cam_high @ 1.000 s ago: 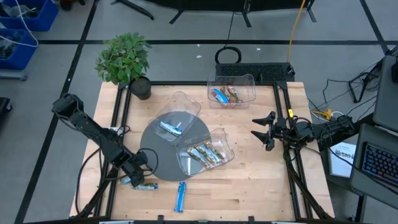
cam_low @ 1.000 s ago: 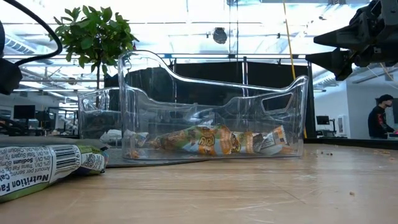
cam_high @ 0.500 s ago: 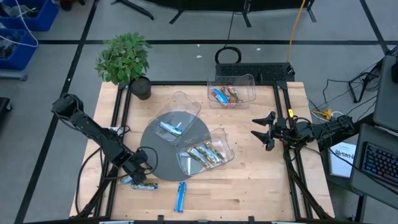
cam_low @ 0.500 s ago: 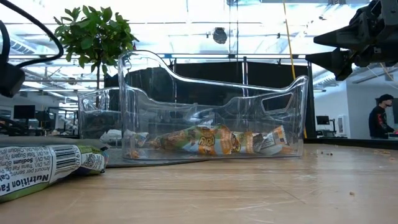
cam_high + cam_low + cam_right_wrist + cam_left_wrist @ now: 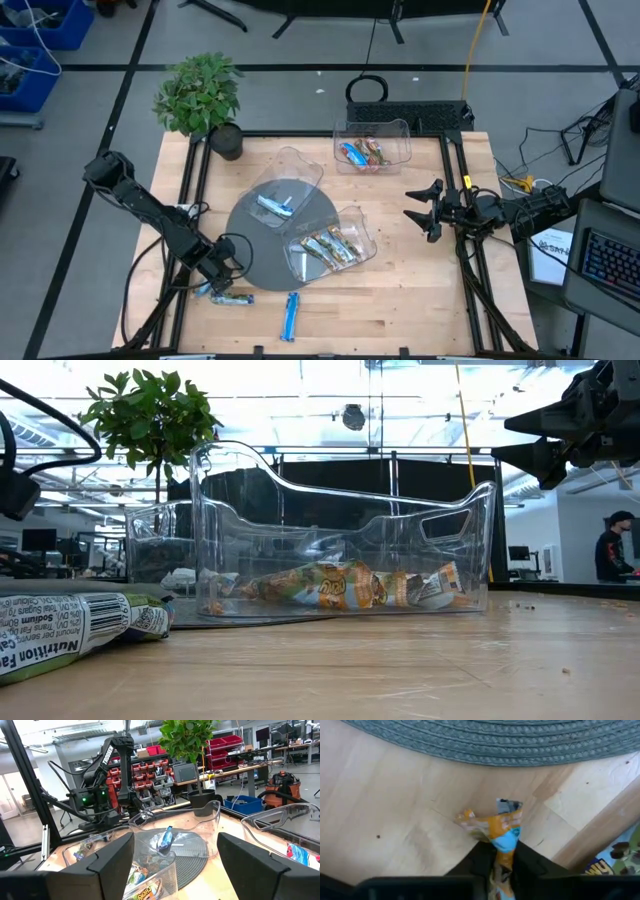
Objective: Pick and place Granola Bars by type
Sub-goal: Put the yellow granola bar into the bottom transparent bin
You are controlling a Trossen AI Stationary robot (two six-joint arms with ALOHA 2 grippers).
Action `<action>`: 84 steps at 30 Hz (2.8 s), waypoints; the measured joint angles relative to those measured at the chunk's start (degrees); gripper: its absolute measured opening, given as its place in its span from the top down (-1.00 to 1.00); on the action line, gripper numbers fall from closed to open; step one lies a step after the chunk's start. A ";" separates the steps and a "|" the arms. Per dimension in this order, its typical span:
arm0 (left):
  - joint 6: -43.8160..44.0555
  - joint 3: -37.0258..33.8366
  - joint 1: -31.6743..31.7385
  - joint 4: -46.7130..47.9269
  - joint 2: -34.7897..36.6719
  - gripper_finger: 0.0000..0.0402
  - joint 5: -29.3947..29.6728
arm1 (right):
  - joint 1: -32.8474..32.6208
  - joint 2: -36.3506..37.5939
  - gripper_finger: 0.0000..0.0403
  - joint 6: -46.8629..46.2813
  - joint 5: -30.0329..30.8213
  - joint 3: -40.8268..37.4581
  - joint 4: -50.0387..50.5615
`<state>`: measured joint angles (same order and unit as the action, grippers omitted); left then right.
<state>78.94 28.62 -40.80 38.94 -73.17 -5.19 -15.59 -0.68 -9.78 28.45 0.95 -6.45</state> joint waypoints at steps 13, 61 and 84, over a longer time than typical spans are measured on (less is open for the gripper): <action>-3.47 3.53 0.97 5.62 -0.31 0.97 0.49 | 0.01 0.01 -0.38 0.00 0.00 0.00 -0.03; -102.16 69.22 32.76 41.45 -7.74 0.98 30.35 | 0.00 -0.03 -0.38 -0.01 0.02 -0.01 -0.16; -131.91 69.22 27.69 24.73 -29.66 0.98 8.87 | 0.00 -0.03 -0.38 0.00 0.02 -0.01 -0.16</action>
<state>-52.97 97.84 -13.10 63.66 -102.83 3.68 -15.59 -0.71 -9.78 28.47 0.94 -6.61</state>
